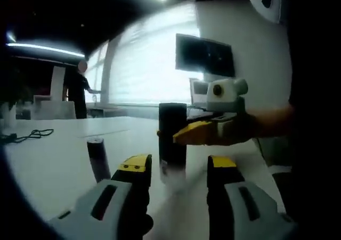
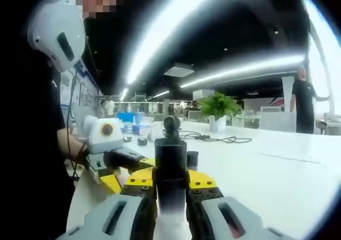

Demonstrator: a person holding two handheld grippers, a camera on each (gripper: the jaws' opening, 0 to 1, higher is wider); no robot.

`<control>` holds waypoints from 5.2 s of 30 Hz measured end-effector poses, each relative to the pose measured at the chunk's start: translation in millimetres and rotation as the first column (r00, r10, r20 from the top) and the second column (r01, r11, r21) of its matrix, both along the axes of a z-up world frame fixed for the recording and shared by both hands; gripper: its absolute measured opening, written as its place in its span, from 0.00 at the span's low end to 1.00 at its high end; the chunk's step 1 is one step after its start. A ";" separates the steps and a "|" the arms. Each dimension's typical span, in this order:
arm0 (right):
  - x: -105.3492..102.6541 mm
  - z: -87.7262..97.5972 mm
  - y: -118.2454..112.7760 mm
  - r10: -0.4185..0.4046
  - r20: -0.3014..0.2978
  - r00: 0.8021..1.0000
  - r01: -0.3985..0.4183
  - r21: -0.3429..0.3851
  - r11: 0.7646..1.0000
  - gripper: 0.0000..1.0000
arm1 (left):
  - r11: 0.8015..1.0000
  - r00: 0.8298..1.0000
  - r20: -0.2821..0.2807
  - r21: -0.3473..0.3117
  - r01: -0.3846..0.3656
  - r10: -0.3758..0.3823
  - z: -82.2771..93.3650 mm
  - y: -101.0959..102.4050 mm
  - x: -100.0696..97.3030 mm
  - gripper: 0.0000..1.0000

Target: Pick up cosmetic bottle twist off cap place on table pick up cap screw tight cap place on table

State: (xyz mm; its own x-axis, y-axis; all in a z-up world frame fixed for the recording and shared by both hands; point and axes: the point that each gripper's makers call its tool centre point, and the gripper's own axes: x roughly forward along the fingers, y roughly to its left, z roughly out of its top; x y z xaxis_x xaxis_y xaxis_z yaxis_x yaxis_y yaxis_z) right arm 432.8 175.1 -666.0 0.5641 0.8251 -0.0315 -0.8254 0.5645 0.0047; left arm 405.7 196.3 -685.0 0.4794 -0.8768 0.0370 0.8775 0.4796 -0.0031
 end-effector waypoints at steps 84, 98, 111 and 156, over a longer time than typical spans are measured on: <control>69.3 2.1 -95.0 -0.535 -0.022 0.844 0.536 0.008 0.844 0.28 | 0.992 0.992 -0.006 -0.024 -0.126 0.126 -0.4 16.1 25.3 0.34; 43.1 18.4 -100.5 -0.504 -0.024 0.863 0.505 0.062 0.861 0.42 | 0.979 0.979 -0.002 -0.033 -0.202 0.202 13.0 36.5 18.0 0.38; 13.7 20.7 -111.0 -0.489 0.002 0.872 0.488 0.066 0.871 0.46 | 0.961 0.961 0.023 -0.041 -0.274 0.275 21.5 61.2 10.3 0.38; -42.8 -10.9 -104.9 -0.364 0.042 0.930 0.359 0.099 0.928 0.60 | 0.926 0.930 0.010 -0.102 -0.364 0.367 16.7 102.2 -14.2 0.43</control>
State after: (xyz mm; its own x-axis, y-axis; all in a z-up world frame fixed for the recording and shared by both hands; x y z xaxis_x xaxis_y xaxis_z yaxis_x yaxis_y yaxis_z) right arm 390.0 70.3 -676.9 0.8234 0.5627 0.0739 -0.5656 0.8242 0.0261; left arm 391.5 298.4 -668.3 0.7634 -0.6326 0.1306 0.6418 0.7656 -0.0430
